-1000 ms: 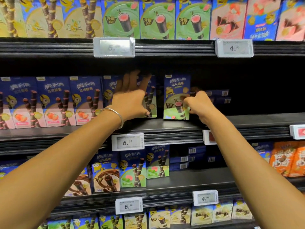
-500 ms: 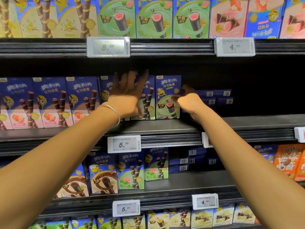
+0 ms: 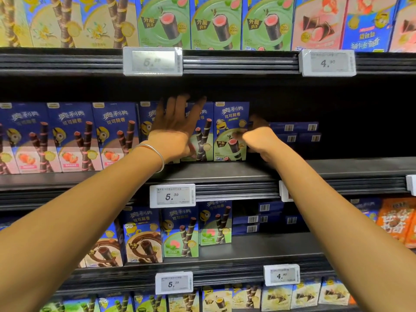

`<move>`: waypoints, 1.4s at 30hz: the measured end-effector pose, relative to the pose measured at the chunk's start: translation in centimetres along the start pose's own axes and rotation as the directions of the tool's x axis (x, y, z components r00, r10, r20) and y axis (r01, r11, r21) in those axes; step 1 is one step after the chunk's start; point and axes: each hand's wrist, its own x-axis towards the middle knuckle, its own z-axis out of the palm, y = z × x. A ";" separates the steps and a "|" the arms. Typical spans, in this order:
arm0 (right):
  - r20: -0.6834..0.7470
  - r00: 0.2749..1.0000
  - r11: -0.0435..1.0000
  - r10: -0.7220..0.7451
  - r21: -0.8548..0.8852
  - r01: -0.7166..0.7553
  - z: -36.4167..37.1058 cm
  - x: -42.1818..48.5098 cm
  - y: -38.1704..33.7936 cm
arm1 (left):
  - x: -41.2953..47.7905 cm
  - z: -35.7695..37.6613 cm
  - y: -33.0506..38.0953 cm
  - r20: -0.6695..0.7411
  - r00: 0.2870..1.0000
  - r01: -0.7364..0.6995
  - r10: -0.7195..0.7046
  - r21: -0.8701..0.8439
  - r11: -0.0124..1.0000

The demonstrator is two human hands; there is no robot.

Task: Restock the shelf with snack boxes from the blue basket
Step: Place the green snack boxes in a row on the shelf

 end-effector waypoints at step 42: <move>0.201 0.979 0.966 -0.007 -0.252 0.059 0.3 7.7 3.4 | 3.9 0.3 2.6 -0.062 0.998 0.003 -0.016 -0.197 0.980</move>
